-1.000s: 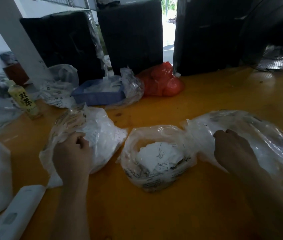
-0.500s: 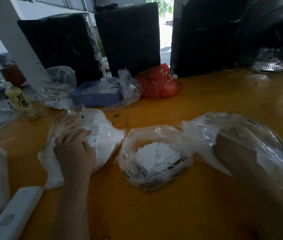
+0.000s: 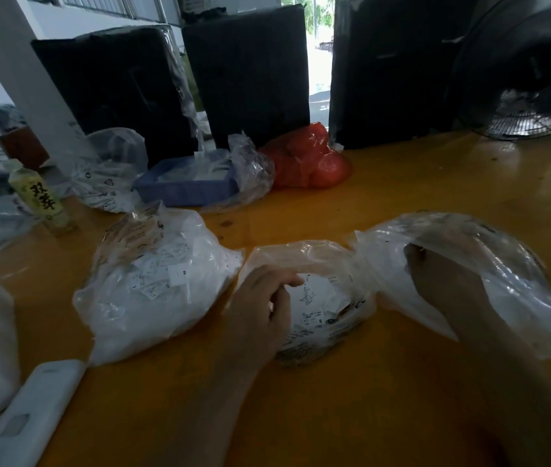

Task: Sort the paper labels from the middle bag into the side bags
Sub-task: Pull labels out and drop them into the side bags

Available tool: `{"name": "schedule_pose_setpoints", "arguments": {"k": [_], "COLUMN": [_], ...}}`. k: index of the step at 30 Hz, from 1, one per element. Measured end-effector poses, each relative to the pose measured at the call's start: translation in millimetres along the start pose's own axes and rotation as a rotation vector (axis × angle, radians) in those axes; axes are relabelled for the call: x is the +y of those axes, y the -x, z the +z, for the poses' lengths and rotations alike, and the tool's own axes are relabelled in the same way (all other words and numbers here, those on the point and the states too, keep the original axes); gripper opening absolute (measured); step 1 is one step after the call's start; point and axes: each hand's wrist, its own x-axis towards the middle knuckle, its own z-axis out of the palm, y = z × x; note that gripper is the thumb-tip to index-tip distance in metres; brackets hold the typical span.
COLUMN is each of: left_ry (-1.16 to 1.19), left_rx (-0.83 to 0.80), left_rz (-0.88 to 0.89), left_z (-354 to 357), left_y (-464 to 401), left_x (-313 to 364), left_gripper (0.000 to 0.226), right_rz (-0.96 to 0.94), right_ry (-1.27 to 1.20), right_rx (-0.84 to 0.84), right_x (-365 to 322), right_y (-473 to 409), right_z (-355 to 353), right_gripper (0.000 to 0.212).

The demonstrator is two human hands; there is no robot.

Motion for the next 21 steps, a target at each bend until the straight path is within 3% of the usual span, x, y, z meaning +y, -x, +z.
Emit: {"name": "schedule_pose_setpoints", "arguments": {"k": [3, 7, 10, 12, 15, 16, 19, 21], "left_ry": [0.018, 0.050, 0.072, 0.091, 0.092, 0.100, 0.099, 0.097], "left_rx": [-0.096, -0.110, -0.121, -0.115, -0.117, -0.118, -0.118, -0.118], "left_rz": [-0.080, -0.136, -0.169, -0.174, -0.203, -0.212, -0.209, -0.204], "left_z": [5.3, 6.4, 9.4, 9.5, 8.3, 8.3, 7.7, 7.4], "left_y": [2.8, 2.4, 2.8, 1.9, 2.4, 2.5, 2.5, 2.7], "left_x": [0.3, -4.3, -4.1, -5.8, -6.1, -6.3, -6.2, -7.0], "left_gripper": [0.032, 0.035, 0.036, 0.036, 0.036, 0.036, 0.035, 0.036], "right_rz": [0.160, 0.276, 0.317, 0.285, 0.098, 0.101, 0.351, 0.427], "right_ry": [-0.171, -0.474, -0.679, -0.669, -0.401, -0.438, -0.925, -1.158], "right_rx": [-0.244, -0.342, -0.436, -0.351, 0.021, 0.100, 0.027, 0.027], "right_x": [-4.7, -1.6, -4.1, -4.7, -0.8, 2.3, 1.4, -1.6], "right_y": [-4.5, -9.0, -10.0, -10.3, -8.5, -10.3, -12.5, -11.0], "right_z": [-0.4, -1.8, -12.0, -12.2, -13.6, -10.7, -6.3, -6.0], "right_gripper": [0.051, 0.034, 0.042, 0.053, 0.076, 0.076, 0.039, 0.026]}}
